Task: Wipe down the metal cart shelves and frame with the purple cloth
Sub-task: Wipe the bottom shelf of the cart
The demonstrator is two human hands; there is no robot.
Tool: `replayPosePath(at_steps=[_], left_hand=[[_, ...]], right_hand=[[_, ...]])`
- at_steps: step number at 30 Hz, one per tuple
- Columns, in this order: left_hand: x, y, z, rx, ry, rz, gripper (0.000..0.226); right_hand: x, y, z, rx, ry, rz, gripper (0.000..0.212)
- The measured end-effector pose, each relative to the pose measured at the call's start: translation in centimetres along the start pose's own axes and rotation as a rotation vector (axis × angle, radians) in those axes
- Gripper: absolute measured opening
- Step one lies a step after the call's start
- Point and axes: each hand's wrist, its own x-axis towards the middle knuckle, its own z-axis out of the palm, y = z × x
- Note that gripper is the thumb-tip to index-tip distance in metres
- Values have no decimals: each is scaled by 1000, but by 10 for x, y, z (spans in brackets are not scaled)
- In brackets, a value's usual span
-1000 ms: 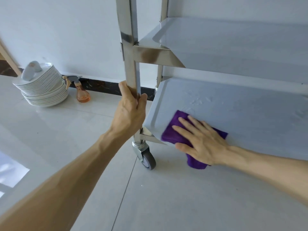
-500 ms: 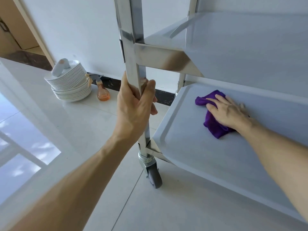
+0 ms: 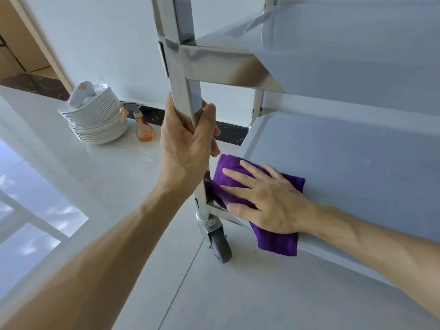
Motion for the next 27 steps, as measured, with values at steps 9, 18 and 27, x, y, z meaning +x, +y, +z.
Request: replayPosePath(at_steps=[9,18,27], left_hand=[[1,2,-4,27,-39,-74,15],[-35,27,-44,437,-67,218,37],[-61,21,-11,822,-140,393,14]], right_hand=[[29,96,-18,-14,88,463,51],[39,115,-19,-43,113,681,54],[6,105,-18,-45,81,514,57]])
